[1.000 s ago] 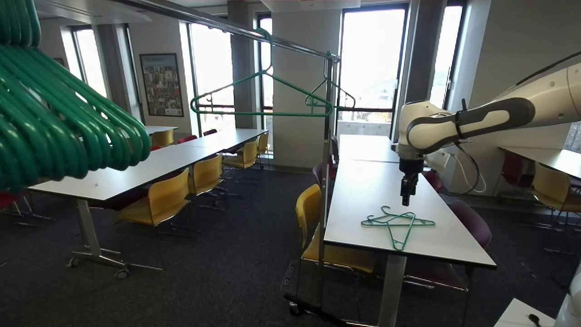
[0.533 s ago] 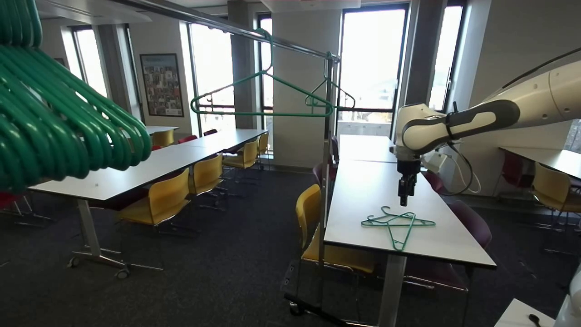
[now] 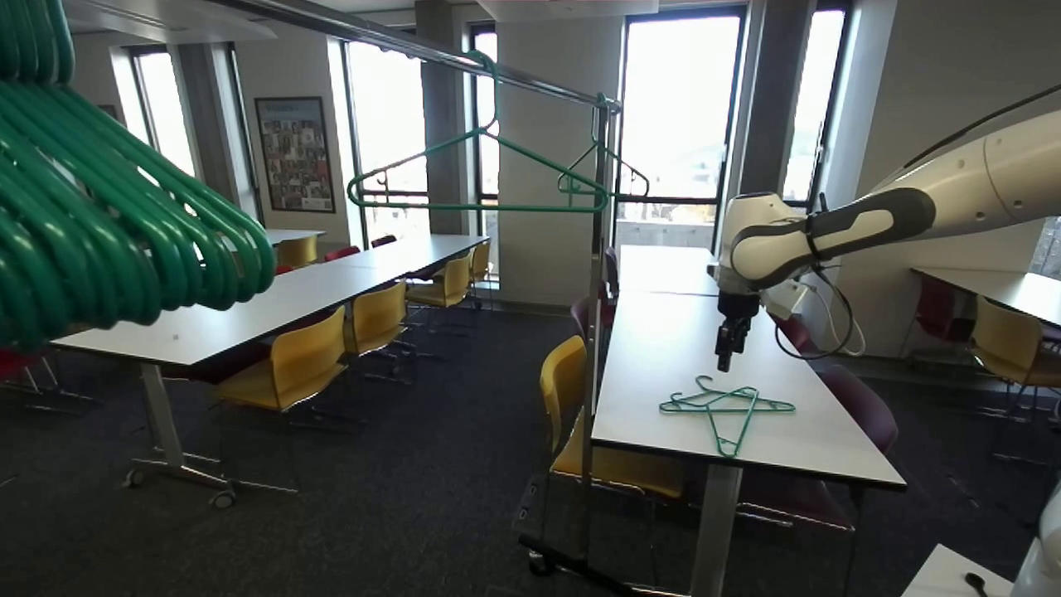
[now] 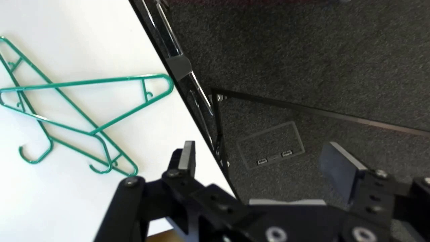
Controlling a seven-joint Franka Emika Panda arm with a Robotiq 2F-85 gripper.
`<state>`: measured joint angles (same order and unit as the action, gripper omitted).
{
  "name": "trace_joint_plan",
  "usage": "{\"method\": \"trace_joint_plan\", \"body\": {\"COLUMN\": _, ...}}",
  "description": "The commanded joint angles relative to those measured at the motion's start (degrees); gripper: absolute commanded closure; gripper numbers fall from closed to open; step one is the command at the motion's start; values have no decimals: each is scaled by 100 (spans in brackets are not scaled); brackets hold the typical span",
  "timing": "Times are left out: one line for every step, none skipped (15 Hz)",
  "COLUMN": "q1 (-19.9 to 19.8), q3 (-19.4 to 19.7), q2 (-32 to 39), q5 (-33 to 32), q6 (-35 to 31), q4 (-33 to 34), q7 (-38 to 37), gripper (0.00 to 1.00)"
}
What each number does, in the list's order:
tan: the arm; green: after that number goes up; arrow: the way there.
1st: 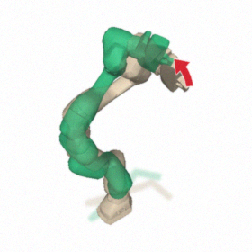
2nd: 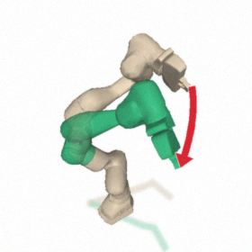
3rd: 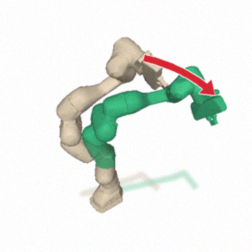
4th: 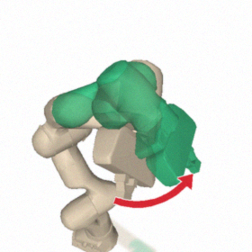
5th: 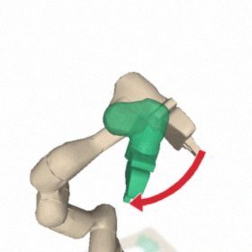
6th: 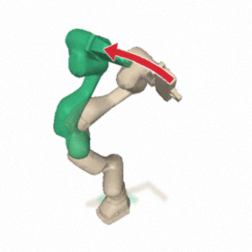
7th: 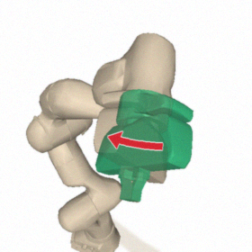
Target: Pick up one hanger from the table and put it on the right side of the railing
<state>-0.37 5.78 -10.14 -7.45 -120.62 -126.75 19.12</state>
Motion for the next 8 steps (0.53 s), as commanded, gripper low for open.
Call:
{"method": "trace_joint_plan", "body": {"q1": -170, "q3": 172, "q2": 369, "q5": 312, "q6": -864, "q4": 191, "q7": 258, "gripper": 0}}
{"method": "trace_joint_plan", "body": {"q1": -206, "q3": 229, "q2": 528, "q5": 475, "q6": -1045, "q4": 268, "q7": 343, "gripper": 0}}
{"method": "trace_joint_plan", "body": {"q1": -256, "q3": 273, "q2": 694, "q5": 608, "q6": -1210, "q4": 342, "q7": 417, "gripper": 0}}
{"method": "trace_joint_plan", "body": {"q1": -304, "q3": 318, "q2": 894, "q5": 763, "q6": -1295, "q4": 462, "q7": 493, "gripper": 0}}
{"method": "trace_joint_plan", "body": {"q1": -354, "q3": 345, "q2": 1075, "q5": 925, "q6": -1330, "q4": 576, "q7": 578, "gripper": 0}}
{"method": "trace_joint_plan", "body": {"q1": -420, "q3": 363, "q2": 1297, "q5": 1067, "q6": -1326, "q4": 724, "q7": 645, "gripper": 0}}
{"method": "trace_joint_plan", "body": {"q1": -501, "q3": 363, "q2": 1547, "q5": 1157, "q6": -1257, "q4": 908, "q7": 635, "gripper": 0}}
{"method": "trace_joint_plan", "body": {"q1": -588, "q3": 356, "q2": 1826, "q5": 1274, "q6": -1009, "q4": 1167, "q7": 596, "gripper": 0}}
